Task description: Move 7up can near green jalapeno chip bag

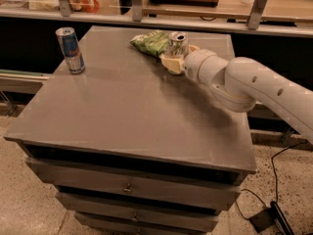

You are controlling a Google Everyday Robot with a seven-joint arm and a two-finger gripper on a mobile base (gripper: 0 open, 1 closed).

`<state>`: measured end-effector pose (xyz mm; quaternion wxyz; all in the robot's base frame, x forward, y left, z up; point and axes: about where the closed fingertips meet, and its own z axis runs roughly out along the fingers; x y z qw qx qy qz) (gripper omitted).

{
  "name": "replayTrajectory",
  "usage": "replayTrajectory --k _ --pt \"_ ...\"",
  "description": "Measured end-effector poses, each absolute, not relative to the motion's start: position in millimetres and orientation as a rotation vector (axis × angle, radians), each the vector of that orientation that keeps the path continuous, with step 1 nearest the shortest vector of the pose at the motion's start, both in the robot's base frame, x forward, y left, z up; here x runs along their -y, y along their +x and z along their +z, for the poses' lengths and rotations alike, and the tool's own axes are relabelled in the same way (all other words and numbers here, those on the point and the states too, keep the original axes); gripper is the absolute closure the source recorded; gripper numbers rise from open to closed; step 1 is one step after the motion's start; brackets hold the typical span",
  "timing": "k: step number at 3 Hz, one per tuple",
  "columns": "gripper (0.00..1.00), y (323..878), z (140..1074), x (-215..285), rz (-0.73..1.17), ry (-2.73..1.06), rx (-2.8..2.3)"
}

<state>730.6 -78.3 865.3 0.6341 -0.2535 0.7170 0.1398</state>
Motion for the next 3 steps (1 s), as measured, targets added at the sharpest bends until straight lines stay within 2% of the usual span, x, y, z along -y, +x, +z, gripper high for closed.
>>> replayTrajectory --k 2,3 --pt "0.17 730.6 865.6 78.3 0.32 -0.58 -1.639" --pt "0.0 727.2 867.8 79.6 0.316 -0.588 -1.654"
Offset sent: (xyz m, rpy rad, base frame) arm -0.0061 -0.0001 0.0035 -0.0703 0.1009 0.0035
